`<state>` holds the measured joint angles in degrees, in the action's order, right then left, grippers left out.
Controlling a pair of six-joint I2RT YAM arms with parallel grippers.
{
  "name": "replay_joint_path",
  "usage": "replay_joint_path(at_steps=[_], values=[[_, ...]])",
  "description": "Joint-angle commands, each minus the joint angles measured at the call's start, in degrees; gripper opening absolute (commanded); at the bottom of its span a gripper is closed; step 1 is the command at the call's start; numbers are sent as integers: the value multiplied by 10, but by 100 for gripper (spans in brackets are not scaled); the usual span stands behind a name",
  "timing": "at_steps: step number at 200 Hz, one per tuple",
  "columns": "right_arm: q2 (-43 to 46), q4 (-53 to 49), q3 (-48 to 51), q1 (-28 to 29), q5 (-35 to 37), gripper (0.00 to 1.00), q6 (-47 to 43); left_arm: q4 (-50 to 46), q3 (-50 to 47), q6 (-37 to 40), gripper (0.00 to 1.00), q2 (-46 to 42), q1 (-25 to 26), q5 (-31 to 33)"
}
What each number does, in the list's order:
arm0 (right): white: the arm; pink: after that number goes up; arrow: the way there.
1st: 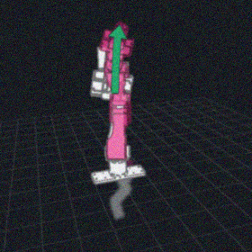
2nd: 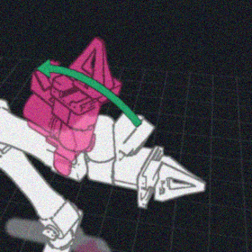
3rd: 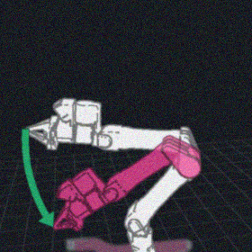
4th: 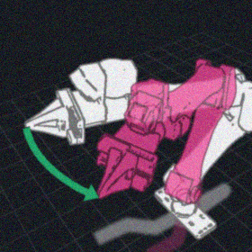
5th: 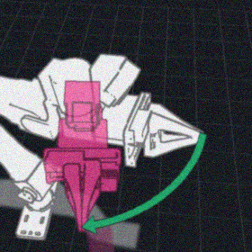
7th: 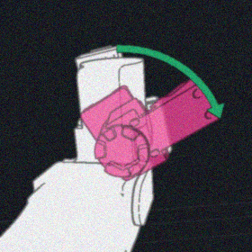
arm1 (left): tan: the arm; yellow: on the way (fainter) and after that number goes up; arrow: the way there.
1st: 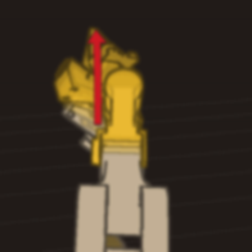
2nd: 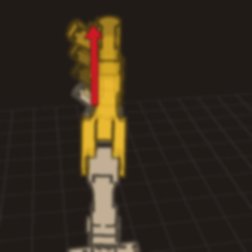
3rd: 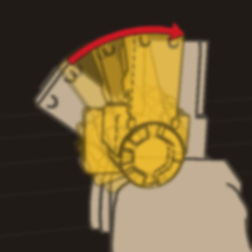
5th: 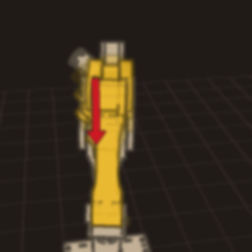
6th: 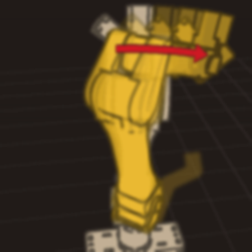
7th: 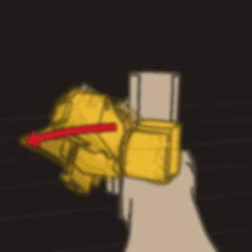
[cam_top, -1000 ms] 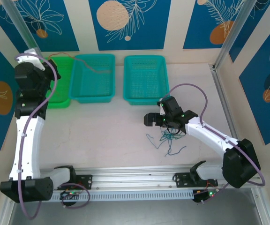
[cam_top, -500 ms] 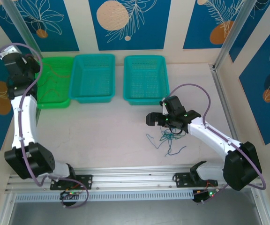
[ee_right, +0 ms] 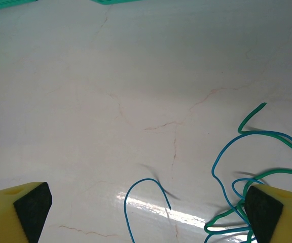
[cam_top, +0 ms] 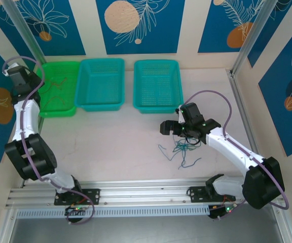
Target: Untangle the cables
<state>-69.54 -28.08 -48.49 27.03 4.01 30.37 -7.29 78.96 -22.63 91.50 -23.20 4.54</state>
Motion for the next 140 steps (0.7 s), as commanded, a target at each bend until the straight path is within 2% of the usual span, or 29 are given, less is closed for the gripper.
replay_joint_path(at_steps=[1, 17, 37, 71, 82, 106, 117, 140], values=[[14, -19, -20, -3, -17, 100, -5, 28, -41, -7, 0, 23, -7, -20], [17, -22, -19, -4, -16, 100, -5, 30, -57, -1, 0, 42, -8, -25], [22, -24, -17, -5, -19, 100, -5, 14, -55, 11, 9, 76, -7, -41], [35, -30, -15, -6, -19, 100, -5, -26, -26, 22, 17, 122, -7, -54], [40, -32, -14, -7, -20, 100, -5, -32, -17, 25, 32, 125, -7, -65], [46, -33, -16, -8, -23, 100, -3, -44, -4, 30, 81, 113, -1, -69], [46, -32, -18, -8, -26, 99, -2, -52, 3, 33, 98, 102, 5, -59], [47, -29, -20, -8, -30, 100, -1, -63, 18, 42, 100, 78, 24, -36]])
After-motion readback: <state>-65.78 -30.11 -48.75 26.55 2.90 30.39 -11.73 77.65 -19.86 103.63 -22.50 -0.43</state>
